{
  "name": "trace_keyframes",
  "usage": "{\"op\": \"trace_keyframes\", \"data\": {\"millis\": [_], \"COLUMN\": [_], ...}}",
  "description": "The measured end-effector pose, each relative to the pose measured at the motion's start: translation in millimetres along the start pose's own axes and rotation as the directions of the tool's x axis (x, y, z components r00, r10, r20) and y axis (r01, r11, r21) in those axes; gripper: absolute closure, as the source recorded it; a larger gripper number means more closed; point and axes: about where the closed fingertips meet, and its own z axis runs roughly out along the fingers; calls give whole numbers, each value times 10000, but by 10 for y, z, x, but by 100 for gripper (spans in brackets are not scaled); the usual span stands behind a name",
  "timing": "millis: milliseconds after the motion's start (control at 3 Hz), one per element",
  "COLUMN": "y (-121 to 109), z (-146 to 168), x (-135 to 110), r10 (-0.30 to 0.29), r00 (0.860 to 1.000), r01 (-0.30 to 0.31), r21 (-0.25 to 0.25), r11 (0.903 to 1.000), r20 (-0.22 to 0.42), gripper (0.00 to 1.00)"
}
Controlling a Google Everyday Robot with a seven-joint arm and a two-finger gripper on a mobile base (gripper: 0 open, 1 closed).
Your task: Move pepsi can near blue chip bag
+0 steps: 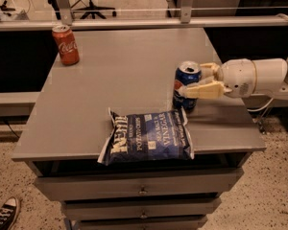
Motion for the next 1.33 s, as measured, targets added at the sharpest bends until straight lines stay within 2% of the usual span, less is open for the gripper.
{"op": "trace_keyframes", "data": {"millis": [333,667,1000,1333], "y": [83,92,-3,-144], "z": [6,-183,-533,-1107], "x": [55,-83,-409,-915], "r10": [37,-536,-1294,-2301], "r00": [10000,9985,9916,9732], "r01": [-38,532,1295,2276], "r21": [-370,-399,183,1507], "r11": [9993,9978,9914,9620], "r20": [-24,-90,-68,-9], "gripper": [5,0,0,0]}}
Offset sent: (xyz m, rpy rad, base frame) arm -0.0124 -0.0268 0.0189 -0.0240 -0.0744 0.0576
